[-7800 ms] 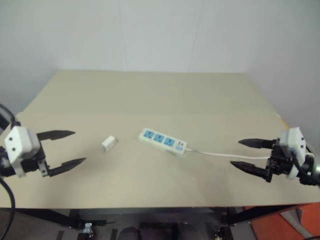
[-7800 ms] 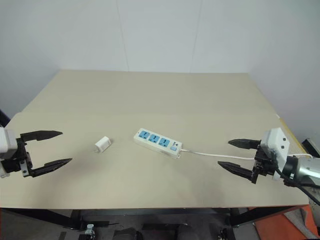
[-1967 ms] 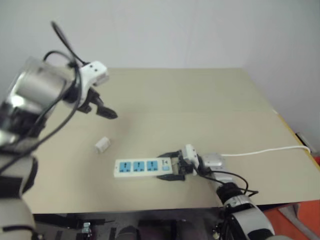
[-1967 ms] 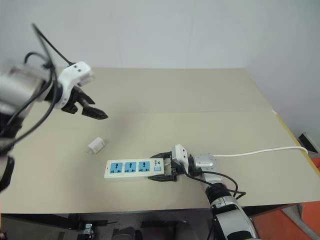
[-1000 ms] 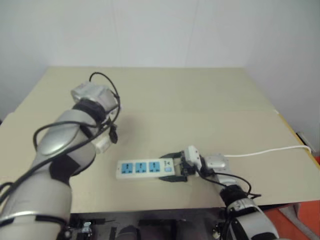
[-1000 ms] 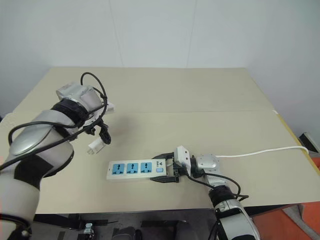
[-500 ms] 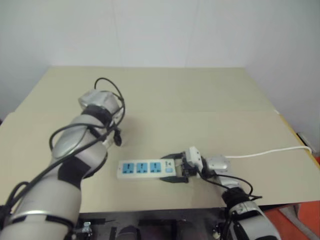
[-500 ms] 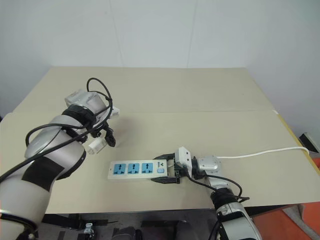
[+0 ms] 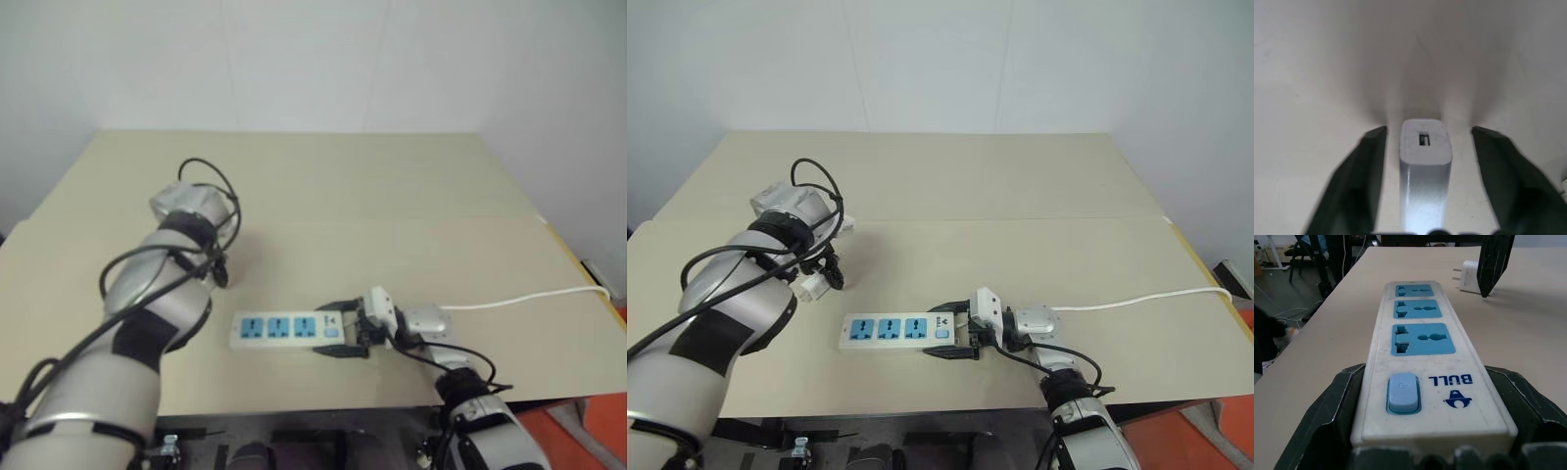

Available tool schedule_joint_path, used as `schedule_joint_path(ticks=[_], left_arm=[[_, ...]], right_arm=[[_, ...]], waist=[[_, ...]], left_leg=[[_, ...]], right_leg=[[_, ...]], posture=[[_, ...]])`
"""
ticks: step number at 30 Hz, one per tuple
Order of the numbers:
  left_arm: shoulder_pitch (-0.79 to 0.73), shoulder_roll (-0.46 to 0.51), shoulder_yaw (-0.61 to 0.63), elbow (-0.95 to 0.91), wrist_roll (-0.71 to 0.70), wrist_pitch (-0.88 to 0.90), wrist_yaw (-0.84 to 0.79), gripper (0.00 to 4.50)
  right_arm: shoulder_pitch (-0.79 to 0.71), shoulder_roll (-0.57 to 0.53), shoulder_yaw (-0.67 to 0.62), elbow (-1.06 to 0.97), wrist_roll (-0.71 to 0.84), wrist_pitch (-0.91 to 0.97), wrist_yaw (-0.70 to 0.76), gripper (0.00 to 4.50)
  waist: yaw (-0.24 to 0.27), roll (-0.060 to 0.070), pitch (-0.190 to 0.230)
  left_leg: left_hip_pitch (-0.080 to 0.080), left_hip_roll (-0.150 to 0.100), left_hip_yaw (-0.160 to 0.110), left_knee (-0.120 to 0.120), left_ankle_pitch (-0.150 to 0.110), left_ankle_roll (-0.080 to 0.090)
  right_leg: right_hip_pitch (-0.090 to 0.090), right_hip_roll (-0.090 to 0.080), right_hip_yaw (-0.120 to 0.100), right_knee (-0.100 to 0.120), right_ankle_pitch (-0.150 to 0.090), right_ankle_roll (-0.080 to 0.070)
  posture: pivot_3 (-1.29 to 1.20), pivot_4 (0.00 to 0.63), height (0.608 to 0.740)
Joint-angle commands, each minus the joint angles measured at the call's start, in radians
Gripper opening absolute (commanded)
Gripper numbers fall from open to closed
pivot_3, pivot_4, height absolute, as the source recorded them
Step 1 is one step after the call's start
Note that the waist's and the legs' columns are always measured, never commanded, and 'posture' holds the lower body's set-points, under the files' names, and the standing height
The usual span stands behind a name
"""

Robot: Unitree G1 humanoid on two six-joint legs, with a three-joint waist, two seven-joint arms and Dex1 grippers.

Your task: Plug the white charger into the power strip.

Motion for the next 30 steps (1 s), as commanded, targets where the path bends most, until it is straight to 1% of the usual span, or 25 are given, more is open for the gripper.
schedule_joint_path(ticks=[1, 3, 10, 13, 15, 16, 18, 20, 23, 25, 27, 28, 30], left_arm=[[-0.002, 0.001, 0.024, -0.001, 0.029, -0.008, 0.013, 1.69], [-0.002, 0.0, 0.031, 0.0, 0.035, -0.009, 0.015, 1.02], [-0.021, 0.014, 0.078, -0.045, 0.035, -0.026, 0.039, 1.0], [-0.049, 0.051, 0.262, -0.172, -0.061, -0.071, 0.141, 1.0], [-0.038, 0.07, 0.39, -0.276, -0.125, -0.104, 0.208, 1.0], [-0.008, 0.08, 0.455, -0.353, -0.161, -0.138, 0.228, 1.0], [0.117, 0.088, 0.594, -0.586, -0.238, -0.265, 0.292, 1.0], [0.224, 0.073, 0.686, -0.766, -0.284, -0.342, 0.363, 1.0], [0.317, 0.059, 0.81, -0.928, -0.447, -0.376, 0.289, 1.0], [0.348, 0.066, 0.845, -0.972, -0.522, -0.377, 0.246, 1.0], [0.398, 0.066, 0.849, -1.029, -0.549, -0.428, 0.244, 1.0], [0.433, 0.064, 0.849, -1.062, -0.562, -0.478, 0.23, 1.0], [0.517, 0.066, 0.852, -1.131, -0.613, -0.6, 0.141, 1.0]], right_arm=[[0.022, -0.011, 0.01, -0.015, 0.007, 0.016, 0.004, 3.41], [0.021, -0.012, 0.01, -0.015, 0.006, 0.017, 0.004, 3.41], [0.014, -0.012, 0.009, -0.008, 0.004, 0.015, 0.0, 3.41], [0.014, -0.012, 0.01, -0.009, 0.004, 0.017, 0.001, 3.41], [0.012, -0.011, 0.012, -0.006, 0.003, 0.017, 0.003, 3.41], [0.011, -0.01, 0.013, -0.004, 0.002, 0.016, 0.003, 3.41], [0.007, -0.005, 0.015, 0.002, 0.0, 0.014, 0.002, 3.41], [0.002, -0.002, 0.017, 0.007, -0.001, 0.014, -0.001, 3.41], [-0.004, 0.001, 0.018, 0.016, -0.002, 0.009, 0.0, 3.41], [-0.005, 0.002, 0.019, 0.02, -0.003, 0.006, 0.0, 3.41], [-0.005, 0.002, 0.019, 0.024, -0.003, 0.004, 0.002, 3.41], [-0.005, 0.002, 0.02, 0.024, -0.004, 0.004, 0.002, 3.41], [-0.004, 0.002, 0.021, 0.027, -0.005, 0.002, 0.002, 3.41]], waist=[[0.0, 0.0, 0.0], [0.0, 0.0, 0.0], [0.0, 0.0, 0.0], [0.001, -0.001, 0.001], [0.0, -0.001, 0.001], [0.0, -0.001, 0.001], [0.0, 0.0, 0.0], [-0.001, 0.001, -0.001], [-0.001, 0.001, -0.001], [0.0, 0.001, -0.001], [0.0, 0.001, -0.001], [0.0, 0.001, -0.001], [0.0, 0.002, -0.002]], left_leg=[[0.0, 0.0, 0.0, 0.0, 0.0, 0.0], [0.0, 0.0, 0.0, 0.0, 0.0, 0.0], [0.0, 0.0, 0.0, 0.0, 0.0, 0.0], [0.0, 0.0, -0.001, 0.0, 0.0, 0.0], [-0.001, 0.001, -0.001, 0.0, 0.0, 0.0], [0.0, 0.001, -0.004, 0.0, 0.0, 0.0], [0.0, 0.001, -0.006, 0.0, 0.0, 0.0], [0.002, 0.002, -0.006, 0.0, 0.0, -0.001], [0.002, 0.002, -0.005, 0.0, 0.0, -0.001], [0.001, 0.003, -0.005, 0.001, 0.001, -0.002], [0.001, 0.002, -0.004, 0.001, 0.001, -0.002], [0.002, 0.002, -0.003, 0.001, 0.001, -0.002], [0.004, 0.002, -0.003, 0.002, 0.001, -0.003]], right_leg=[[0.0, 0.0, 0.0, 0.0, 0.0, 0.0], [0.0, 0.0, 0.0, 0.0, 0.0, 0.0], [0.0, 0.0, 0.0, 0.001, 0.0, 0.0], [0.0, 0.0, 0.0, 0.001, 0.0, 0.0], [0.0, -0.001, -0.001, 0.001, 0.0, 0.0], [0.0, -0.001, -0.001, 0.001, 0.0, 0.0], [0.0, -0.002, -0.001, 0.001, 0.001, 0.0], [0.002, -0.002, 0.001, 0.002, 0.002, 0.001], [0.001, -0.002, 0.002, 0.003, 0.002, 0.001], [0.001, -0.002, 0.001, 0.003, 0.003, 0.0], [0.001, -0.001, 0.0, 0.002, 0.003, -0.001], [0.001, -0.001, 0.0, 0.002, 0.003, -0.001], [0.003, -0.001, 0.001, 0.001, 0.003, -0.001]], posture=[[0.0, 0.15, 0.74], [0.0, 0.15, 0.74], [0.0, 0.15, 0.74], [0.0, 0.15, 0.74], [0.0, 0.15, 0.74], [0.0, 0.15, 0.74], [0.0, 0.15, 0.74], [0.0, 0.15, 0.74], [0.0, 0.15, 0.74], [0.0, 0.15, 0.74], [0.0, 0.15, 0.74], [0.0, 0.15, 0.74], [0.0, 0.15, 0.74]])
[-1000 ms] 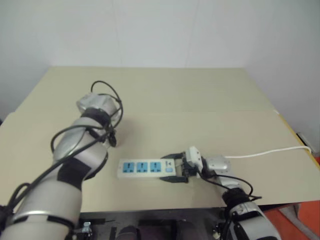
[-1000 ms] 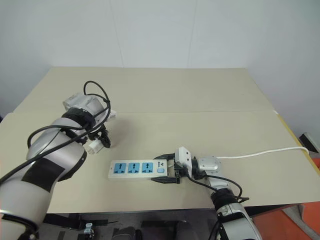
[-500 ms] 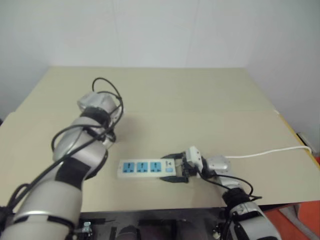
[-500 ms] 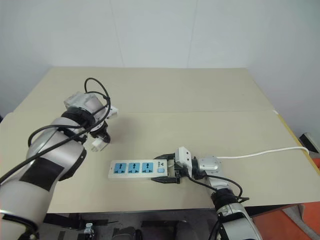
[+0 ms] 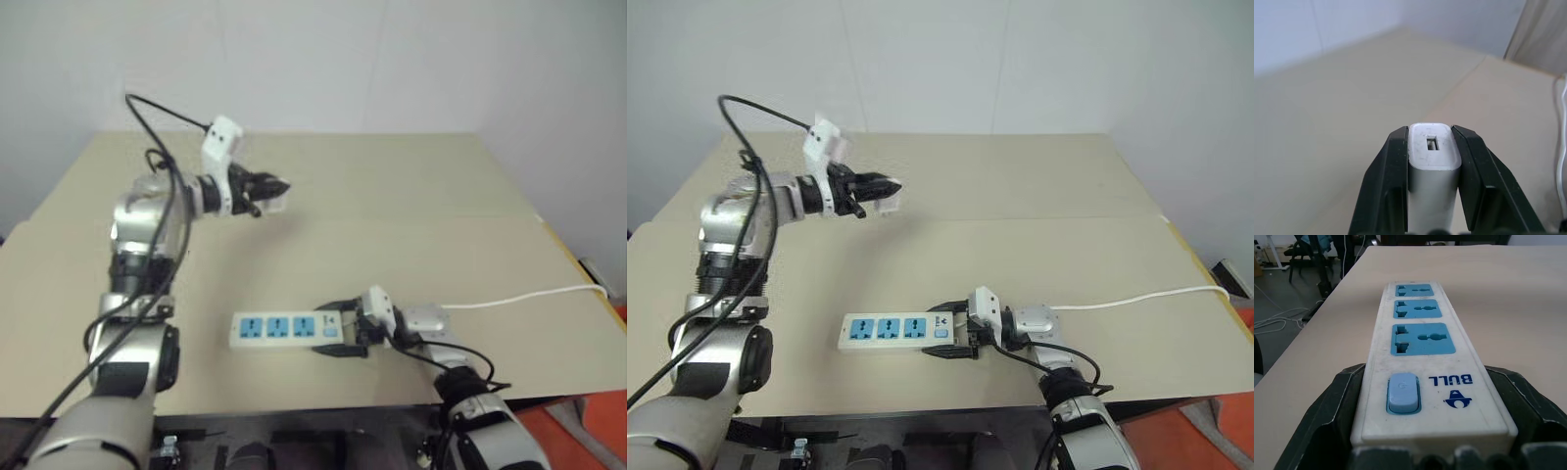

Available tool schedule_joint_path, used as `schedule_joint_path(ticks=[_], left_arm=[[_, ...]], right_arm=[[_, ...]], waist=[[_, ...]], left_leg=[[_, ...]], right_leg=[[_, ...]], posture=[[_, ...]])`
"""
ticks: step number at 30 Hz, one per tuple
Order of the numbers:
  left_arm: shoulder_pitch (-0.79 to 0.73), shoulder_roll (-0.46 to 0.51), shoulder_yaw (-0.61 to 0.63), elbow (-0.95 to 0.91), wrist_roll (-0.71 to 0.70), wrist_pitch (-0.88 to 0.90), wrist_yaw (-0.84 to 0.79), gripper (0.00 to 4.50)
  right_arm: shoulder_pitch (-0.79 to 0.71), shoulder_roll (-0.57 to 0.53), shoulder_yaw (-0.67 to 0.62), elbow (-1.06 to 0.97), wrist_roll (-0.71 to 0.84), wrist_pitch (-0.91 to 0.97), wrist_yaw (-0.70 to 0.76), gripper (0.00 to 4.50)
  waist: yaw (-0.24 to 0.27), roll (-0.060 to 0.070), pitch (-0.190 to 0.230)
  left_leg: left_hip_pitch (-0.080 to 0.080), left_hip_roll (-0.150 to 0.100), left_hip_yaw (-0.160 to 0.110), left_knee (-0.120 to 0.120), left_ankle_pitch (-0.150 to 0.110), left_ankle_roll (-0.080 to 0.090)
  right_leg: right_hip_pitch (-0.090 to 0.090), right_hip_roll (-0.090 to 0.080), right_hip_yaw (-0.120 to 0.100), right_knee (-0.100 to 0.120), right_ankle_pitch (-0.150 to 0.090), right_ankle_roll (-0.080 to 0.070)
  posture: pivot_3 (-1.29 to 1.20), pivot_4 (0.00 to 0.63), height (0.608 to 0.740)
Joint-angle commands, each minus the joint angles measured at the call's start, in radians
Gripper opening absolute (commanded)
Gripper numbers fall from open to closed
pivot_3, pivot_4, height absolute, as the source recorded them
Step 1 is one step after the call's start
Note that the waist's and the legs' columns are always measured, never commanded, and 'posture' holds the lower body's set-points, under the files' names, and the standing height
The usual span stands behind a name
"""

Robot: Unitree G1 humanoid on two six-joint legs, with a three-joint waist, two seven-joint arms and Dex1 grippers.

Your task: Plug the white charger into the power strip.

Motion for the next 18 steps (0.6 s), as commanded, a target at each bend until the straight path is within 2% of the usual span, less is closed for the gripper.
schedule_joint_path(ticks=[1, 4, 9, 14, 18], left_arm=[[0.11, 0.012, 0.008, -0.128, -0.099, -0.183, -0.146, 1.0], [0.177, 0.083, -0.026, -0.167, -0.19, -0.147, -0.324, 1.0], [0.269, 0.143, -0.051, -0.189, -0.28, -0.179, -0.506, 1.0], [0.343, 0.145, -0.066, -0.22, -0.319, -0.221, -0.57, 1.0], [0.392, 0.114, -0.074, -0.251, -0.324, -0.234, -0.518, 1.0]], right_arm=[[0.008, -0.001, 0.013, 0.007, -0.003, -0.003, 0.005, 3.41], [0.007, -0.002, 0.016, 0.008, -0.003, -0.001, 0.005, 3.41], [0.003, -0.003, 0.02, 0.011, -0.003, 0.002, 0.008, 3.41], [0.003, 0.001, 0.024, 0.016, -0.005, -0.001, 0.007, 3.41], [0.003, 0.006, 0.027, 0.018, -0.006, -0.002, 0.005, 3.41]], waist=[[-0.001, 0.0, 0.0], [-0.003, 0.0, 0.0], [-0.002, 0.0, -0.001], [-0.002, 0.0, -0.001], [-0.002, 0.0, -0.001]], left_leg=[[0.002, 0.0, 0.001, 0.0, 0.0, 0.0], [0.002, 0.0, 0.004, 0.0, 0.0, -0.001], [0.002, 0.0, 0.004, 0.0, 0.0, -0.001], [0.002, 0.001, 0.004, 0.0, 0.001, 0.0], [0.002, 0.001, 0.004, 0.0, 0.0, 0.0]], right_leg=[[0.001, 0.0, 0.001, 0.0, 0.0, 0.0], [0.001, 0.001, 0.001, 0.0, 0.0, 0.0], [0.001, 0.002, 0.001, -0.001, 0.0, 0.0], [0.002, 0.002, 0.0, -0.001, 0.0, 0.0], [0.002, 0.002, 0.001, -0.001, 0.0, 0.0]], posture=[[0.0, 0.15, 0.74], [0.0, 0.15, 0.74], [0.0, 0.15, 0.74], [0.0, 0.15, 0.74], [0.0, 0.15, 0.74]])
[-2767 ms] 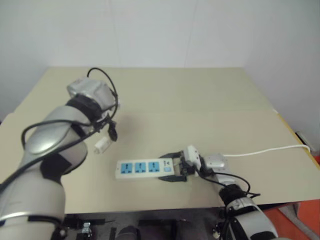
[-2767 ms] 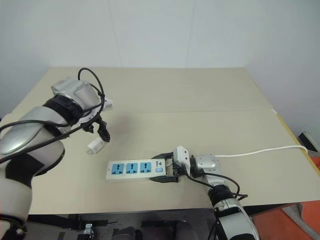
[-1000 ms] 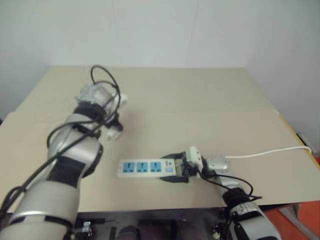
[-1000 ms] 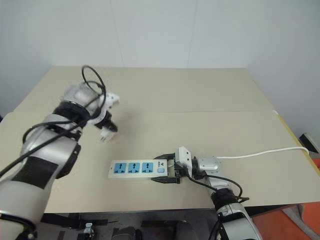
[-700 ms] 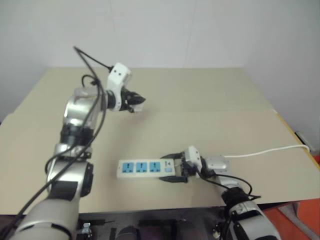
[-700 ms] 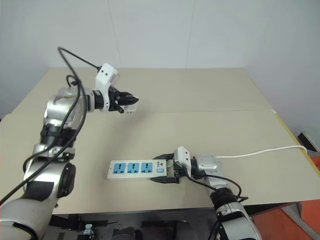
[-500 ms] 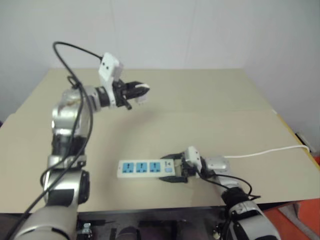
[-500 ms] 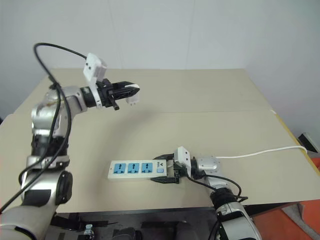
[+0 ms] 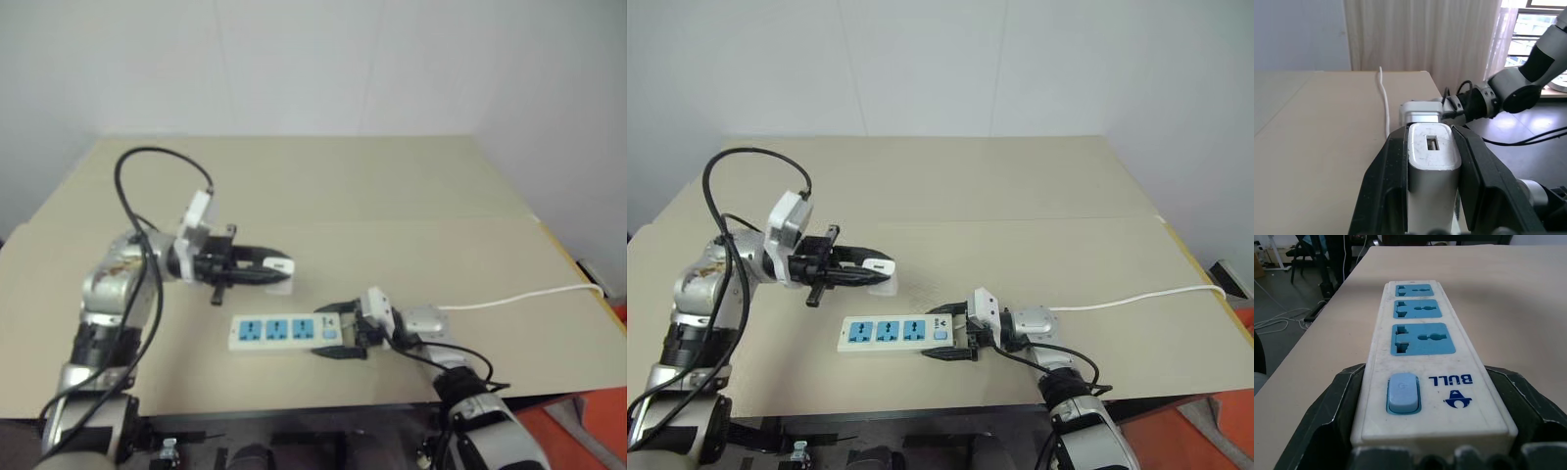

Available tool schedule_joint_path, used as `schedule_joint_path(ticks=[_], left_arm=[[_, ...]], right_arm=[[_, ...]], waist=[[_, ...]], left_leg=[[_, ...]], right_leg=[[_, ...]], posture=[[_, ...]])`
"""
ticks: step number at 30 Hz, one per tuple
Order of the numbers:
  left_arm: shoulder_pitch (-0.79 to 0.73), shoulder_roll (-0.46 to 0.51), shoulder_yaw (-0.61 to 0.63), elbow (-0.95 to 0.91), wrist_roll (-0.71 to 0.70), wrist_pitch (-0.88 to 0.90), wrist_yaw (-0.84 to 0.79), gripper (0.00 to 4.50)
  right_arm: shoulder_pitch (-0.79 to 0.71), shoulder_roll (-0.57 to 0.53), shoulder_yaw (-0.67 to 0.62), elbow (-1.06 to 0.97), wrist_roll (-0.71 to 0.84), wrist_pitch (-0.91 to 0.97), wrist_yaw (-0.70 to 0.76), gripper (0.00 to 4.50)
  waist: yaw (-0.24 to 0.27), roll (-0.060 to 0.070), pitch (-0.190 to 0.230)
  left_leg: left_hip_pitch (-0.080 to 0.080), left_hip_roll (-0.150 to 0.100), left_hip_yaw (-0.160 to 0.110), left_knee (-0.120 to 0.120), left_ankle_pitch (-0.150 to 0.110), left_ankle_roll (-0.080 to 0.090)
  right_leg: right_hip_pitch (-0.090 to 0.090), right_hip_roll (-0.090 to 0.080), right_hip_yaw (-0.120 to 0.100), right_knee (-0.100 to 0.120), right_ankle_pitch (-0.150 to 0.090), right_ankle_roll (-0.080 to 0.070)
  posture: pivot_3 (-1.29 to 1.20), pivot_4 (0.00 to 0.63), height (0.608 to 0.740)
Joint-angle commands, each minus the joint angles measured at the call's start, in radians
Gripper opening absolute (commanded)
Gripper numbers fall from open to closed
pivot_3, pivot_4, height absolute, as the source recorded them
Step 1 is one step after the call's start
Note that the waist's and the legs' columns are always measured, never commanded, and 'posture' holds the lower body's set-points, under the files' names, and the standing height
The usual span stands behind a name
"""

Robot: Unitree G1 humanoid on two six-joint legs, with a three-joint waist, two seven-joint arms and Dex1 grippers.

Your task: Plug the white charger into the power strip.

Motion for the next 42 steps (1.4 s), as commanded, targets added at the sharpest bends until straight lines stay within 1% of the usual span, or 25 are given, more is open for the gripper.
schedule_joint_path(ticks=[1, 3, 9, 14, 17, 24, 30, 42], left_arm=[[0.03, -0.026, -0.005, -0.057, -0.017, -0.038, 0.044, 1.0], [0.059, -0.046, -0.013, -0.078, -0.007, -0.065, 0.072, 1.0], [0.134, -0.066, -0.068, -0.095, 0.046, -0.186, 0.091, 1.0], [0.159, -0.075, -0.097, -0.073, 0.068, -0.236, 0.101, 1.0], [0.172, -0.078, -0.109, -0.069, 0.07, -0.236, 0.114, 1.0], [0.182, -0.114, -0.143, -0.017, 0.118, -0.309, 0.153, 1.0], [0.195, -0.124, -0.159, -0.009, 0.126, -0.324, 0.164, 1.0], [0.221, -0.095, -0.173, 0.014, 0.141, -0.33, 0.145, 1.0]], right_arm=[[0.004, 0.007, 0.014, 0.011, -0.006, -0.001, 0.002, 3.41], [0.005, 0.008, 0.015, 0.01, -0.006, -0.001, 0.003, 3.41], [0.004, 0.008, 0.018, 0.01, -0.006, 0.001, 0.005, 3.41], [0.007, 0.008, 0.02, 0.007, -0.005, 0.002, 0.004, 3.41], [0.009, 0.007, 0.02, 0.007, -0.006, 0.0, 0.003, 3.41], [0.012, 0.008, 0.02, 0.002, -0.005, 0.004, -0.003, 3.41], [0.016, 0.006, 0.02, -0.003, -0.004, 0.006, -0.005, 3.41], [0.015, 0.009, 0.023, -0.002, -0.004, 0.007, -0.007, 3.41]], waist=[[0.0, 0.0, 0.0], [0.0, 0.0, 0.0], [0.0, 0.0, 0.0], [0.0, 0.0, 0.0], [0.0, 0.0, 0.0], [0.0, 0.0, 0.0], [0.0, 0.0, 0.0], [0.0, 0.0, 0.0]], left_leg=[[0.0, 0.0, 0.0, 0.0, 0.0, 0.0], [0.0, 0.0, 0.0, 0.0, 0.0, 0.0], [0.0, 0.0, 0.0, 0.0, 0.0, 0.0], [0.001, 0.0, 0.0, 0.0, 0.0, 0.0], [0.0, 0.0, 0.0, 0.0, 0.0, 0.0], [0.001, 0.001, 0.0, 0.0, 0.0, 0.0], [0.001, 0.001, 0.0, 0.0, 0.0, 0.0], [0.001, 0.001, 0.0, 0.0, 0.0, 0.001]], right_leg=[[0.0, 0.0, 0.0, 0.0, 0.0, 0.0], [0.0, 0.0, 0.0, 0.0, 0.0, 0.0], [0.0, 0.0, 0.0, 0.0, 0.0, 0.0], [0.0, 0.0, 0.0, 0.0, 0.0, 0.0], [0.0, 0.0, 0.0, 0.0, 0.0, 0.0], [0.0, 0.0, 0.0, 0.0, 0.0, 0.0], [0.0, 0.0, 0.0, 0.0, 0.0, 0.0], [0.001, 0.001, 0.0, 0.0, 0.0, 0.0]], posture=[[0.0, 0.15, 0.74], [0.0, 0.15, 0.74], [0.0, 0.15, 0.74], [0.0, 0.15, 0.74], [0.0, 0.15, 0.74], [0.0, 0.15, 0.74], [0.0, 0.15, 0.74], [0.0, 0.15, 0.74]])
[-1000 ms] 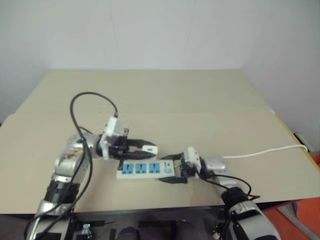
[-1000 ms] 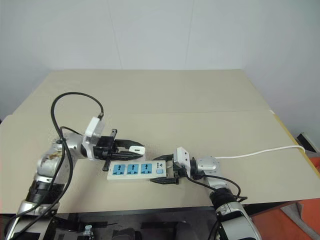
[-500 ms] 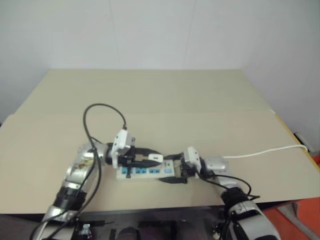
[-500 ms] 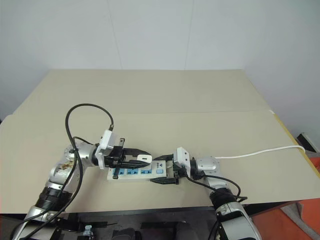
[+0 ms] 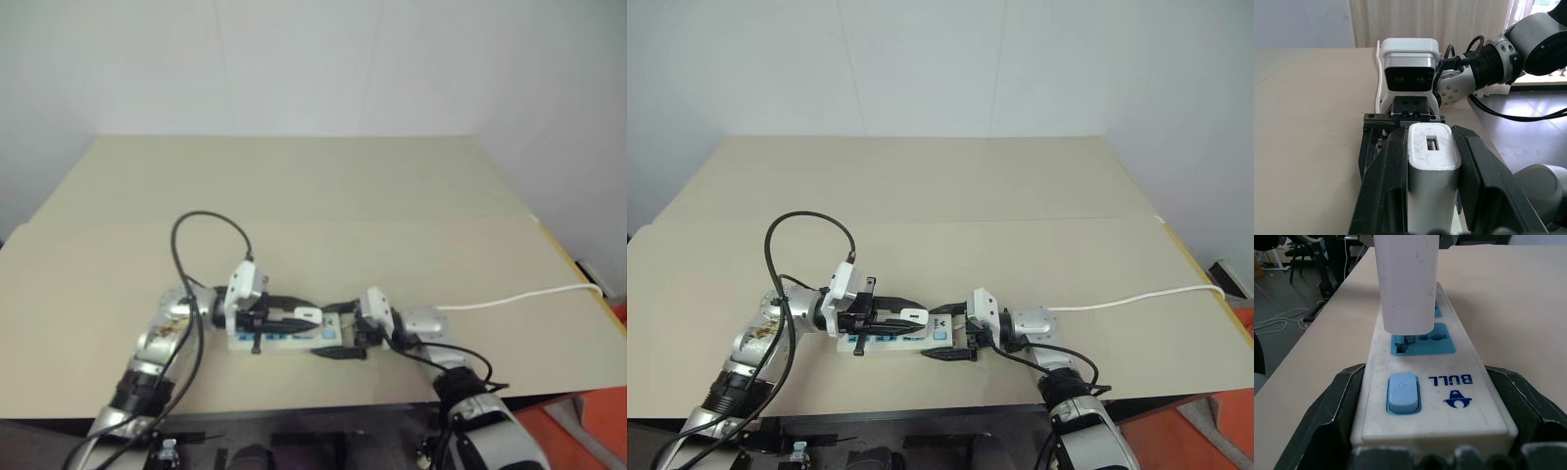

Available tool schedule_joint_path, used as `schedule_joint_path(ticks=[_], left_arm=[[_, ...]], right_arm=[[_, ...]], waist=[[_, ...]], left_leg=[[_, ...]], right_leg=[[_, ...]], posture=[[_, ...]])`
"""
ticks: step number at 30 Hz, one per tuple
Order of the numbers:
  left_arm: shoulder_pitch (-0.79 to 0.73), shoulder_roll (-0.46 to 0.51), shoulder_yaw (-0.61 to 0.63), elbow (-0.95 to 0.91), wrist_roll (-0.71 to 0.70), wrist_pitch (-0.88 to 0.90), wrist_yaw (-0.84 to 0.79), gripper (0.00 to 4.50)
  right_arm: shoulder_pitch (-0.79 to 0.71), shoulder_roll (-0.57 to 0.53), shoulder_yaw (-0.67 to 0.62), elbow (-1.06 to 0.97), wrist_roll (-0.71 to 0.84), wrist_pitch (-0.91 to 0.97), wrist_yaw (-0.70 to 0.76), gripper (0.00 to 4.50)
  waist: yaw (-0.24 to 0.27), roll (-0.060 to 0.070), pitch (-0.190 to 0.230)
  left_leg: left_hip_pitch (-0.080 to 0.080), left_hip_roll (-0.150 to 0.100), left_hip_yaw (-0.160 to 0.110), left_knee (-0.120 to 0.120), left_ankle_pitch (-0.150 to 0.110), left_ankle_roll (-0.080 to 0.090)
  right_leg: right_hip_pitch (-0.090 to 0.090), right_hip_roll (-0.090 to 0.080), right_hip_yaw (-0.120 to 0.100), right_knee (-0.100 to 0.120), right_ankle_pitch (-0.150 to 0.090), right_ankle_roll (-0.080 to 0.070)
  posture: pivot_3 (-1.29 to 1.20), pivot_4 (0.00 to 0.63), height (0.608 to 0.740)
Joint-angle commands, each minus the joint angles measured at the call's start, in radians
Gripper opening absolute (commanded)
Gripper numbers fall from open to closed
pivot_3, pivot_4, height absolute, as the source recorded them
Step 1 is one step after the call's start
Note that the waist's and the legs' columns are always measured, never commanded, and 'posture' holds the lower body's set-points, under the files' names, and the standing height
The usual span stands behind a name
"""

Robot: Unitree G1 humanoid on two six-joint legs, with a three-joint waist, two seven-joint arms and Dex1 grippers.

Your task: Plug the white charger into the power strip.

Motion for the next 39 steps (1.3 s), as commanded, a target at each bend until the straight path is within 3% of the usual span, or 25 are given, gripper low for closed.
schedule_joint_path(ticks=[1, 17, 39], left_arm=[[0.015, 0.019, -0.007, 0.019, 0.016, -0.025, -0.011, 1.0], [0.023, 0.011, -0.008, 0.013, -0.019, -0.002, -0.005, 1.0], [0.021, 0.001, -0.021, 0.043, 0.0, -0.024, -0.003, 1.0]], right_arm=[[0.014, 0.007, 0.014, -0.002, -0.004, 0.008, -0.001, 3.41], [0.014, 0.005, 0.016, -0.003, -0.004, 0.009, -0.006, 3.41], [0.019, 0.001, 0.019, -0.006, -0.006, 0.009, -0.01, 3.41]], waist=[[0.0, 0.0, 0.0], [-0.001, 0.0, 0.0], [-0.002, 0.0, 0.0]], left_leg=[[0.0, 0.0, 0.0, 0.0, 0.0, 0.0], [0.01, 0.001, 0.0, -0.001, 0.0, 0.001], [0.01, 0.001, 0.0, -0.002, -0.001, 0.001]], right_leg=[[0.0, 0.0, 0.0, 0.0, 0.0, 0.0], [0.01, 0.0, 0.0, -0.002, 0.0, 0.0], [0.01, 0.0, 0.0, -0.003, -0.001, 0.0]], posture=[[0.0, 0.15, 0.74], [0.0, 0.15, 0.74], [0.0, 0.15, 0.74]])
